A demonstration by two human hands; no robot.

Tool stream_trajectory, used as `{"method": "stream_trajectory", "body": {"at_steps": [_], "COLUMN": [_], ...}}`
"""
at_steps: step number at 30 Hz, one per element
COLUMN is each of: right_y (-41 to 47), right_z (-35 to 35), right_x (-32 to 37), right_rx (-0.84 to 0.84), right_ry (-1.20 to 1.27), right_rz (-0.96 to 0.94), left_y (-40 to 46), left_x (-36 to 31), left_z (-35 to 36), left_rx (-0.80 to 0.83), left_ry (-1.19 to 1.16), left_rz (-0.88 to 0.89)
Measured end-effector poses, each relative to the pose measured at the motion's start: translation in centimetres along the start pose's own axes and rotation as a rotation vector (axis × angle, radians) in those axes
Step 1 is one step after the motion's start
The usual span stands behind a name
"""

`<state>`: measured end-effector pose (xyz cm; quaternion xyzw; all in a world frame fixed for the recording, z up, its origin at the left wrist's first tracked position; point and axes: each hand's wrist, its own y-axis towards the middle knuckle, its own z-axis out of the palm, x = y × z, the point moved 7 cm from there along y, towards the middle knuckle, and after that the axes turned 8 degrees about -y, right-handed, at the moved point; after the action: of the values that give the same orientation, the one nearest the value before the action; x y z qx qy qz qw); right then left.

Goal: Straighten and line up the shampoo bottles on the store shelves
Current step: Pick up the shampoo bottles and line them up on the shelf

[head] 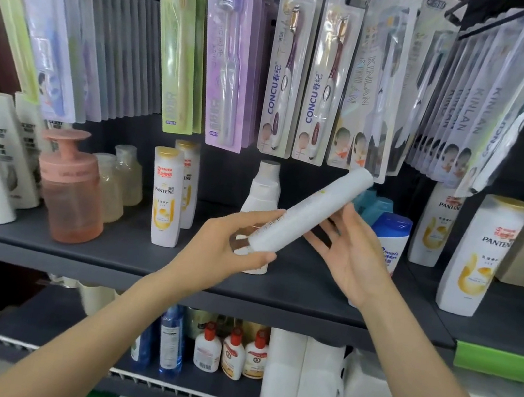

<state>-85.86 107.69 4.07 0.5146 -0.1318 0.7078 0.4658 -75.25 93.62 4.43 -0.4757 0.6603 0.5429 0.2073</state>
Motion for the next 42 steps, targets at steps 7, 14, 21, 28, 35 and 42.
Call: {"method": "stream_trajectory", "body": {"at_steps": [7, 14, 21, 28, 35, 42], "right_y": [0.3, 0.5, 2.2, 5.7, 9.3, 10.7], "right_z": [-0.6, -0.7, -1.3, -1.0, -0.4, -0.2], "right_x": [-0.1, 2.6, 0.9, -0.4, -2.4, -4.3], "right_rx": [-0.065, -0.297, -0.294, -0.275, -0.209, -0.159], "right_ry": [-0.113, -0.877, -1.099, -1.131, -1.166, -1.158], "right_rz": [0.003, -0.201, -0.173, -0.176, -0.154, -0.108], "left_y": [0.5, 2.6, 6.2, 6.6, 7.3, 7.6], "left_x": [0.5, 0.4, 1.3, 2.6, 2.5, 2.7], "left_z": [0.2, -3.5, -3.5, -3.9, -4.4, -4.5], "left_rx": [0.032, -0.329, -0.235, -0.238, -0.177, -0.149], "left_ry": [-0.221, 0.209, 0.436, 0.414, 0.404, 0.391], "left_rz": [-0.092, 0.033, 0.008, -0.013, -0.027, -0.026]}}
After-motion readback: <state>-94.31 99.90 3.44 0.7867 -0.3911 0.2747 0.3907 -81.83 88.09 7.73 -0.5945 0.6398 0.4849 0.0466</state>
